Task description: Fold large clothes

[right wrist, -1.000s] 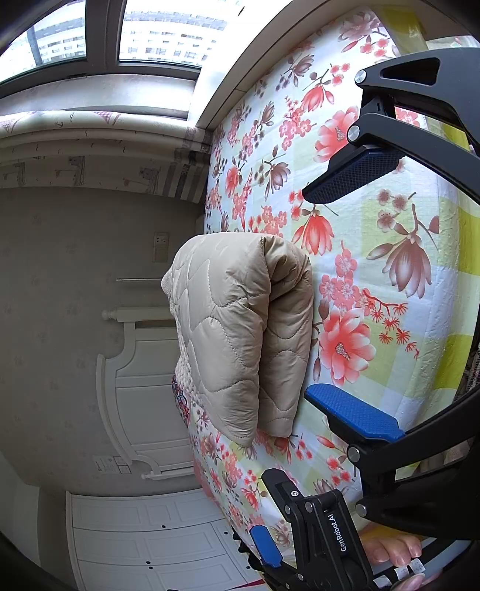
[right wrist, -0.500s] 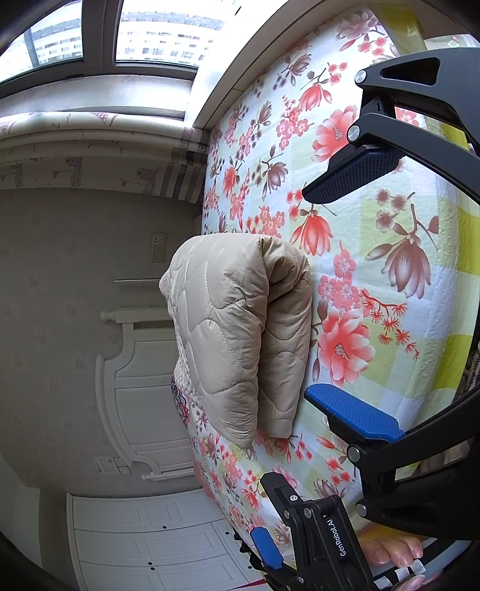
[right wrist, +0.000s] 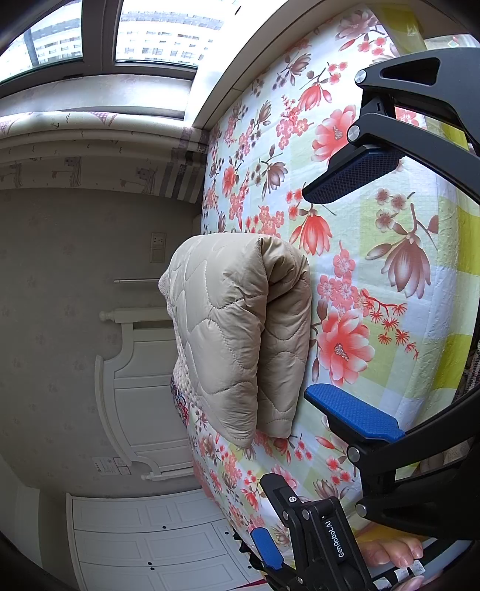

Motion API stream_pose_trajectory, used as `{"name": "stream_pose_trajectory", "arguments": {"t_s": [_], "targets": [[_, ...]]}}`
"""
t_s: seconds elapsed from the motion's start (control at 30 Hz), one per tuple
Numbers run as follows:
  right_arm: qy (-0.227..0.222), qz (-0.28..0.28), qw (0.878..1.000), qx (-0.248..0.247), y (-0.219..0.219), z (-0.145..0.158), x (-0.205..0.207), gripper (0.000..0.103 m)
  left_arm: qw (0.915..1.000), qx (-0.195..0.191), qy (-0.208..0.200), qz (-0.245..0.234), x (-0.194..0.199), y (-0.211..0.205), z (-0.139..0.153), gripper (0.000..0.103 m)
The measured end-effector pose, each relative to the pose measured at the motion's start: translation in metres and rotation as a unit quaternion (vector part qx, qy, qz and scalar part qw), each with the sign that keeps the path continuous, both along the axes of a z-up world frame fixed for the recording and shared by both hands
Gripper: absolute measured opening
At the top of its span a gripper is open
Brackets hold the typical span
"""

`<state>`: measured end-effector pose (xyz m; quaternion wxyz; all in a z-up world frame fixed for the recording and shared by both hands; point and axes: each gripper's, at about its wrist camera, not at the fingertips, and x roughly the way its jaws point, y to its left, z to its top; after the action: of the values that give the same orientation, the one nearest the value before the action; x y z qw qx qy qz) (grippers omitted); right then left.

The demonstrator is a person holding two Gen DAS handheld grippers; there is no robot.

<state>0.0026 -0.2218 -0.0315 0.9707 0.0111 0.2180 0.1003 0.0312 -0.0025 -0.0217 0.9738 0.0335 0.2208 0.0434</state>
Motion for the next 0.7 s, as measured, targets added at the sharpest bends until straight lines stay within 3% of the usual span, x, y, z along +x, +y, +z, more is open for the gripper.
{"name": "stream_pose_trajectory", "arguments": {"t_s": [0.7], "targets": [[0.001, 0.000, 1.000, 0.000, 0.0016, -0.0010, -0.0003, 0.095, 1.0000, -0.002, 0.002, 0.004, -0.0009, -0.0009, -0.0008, 0.101]]}}
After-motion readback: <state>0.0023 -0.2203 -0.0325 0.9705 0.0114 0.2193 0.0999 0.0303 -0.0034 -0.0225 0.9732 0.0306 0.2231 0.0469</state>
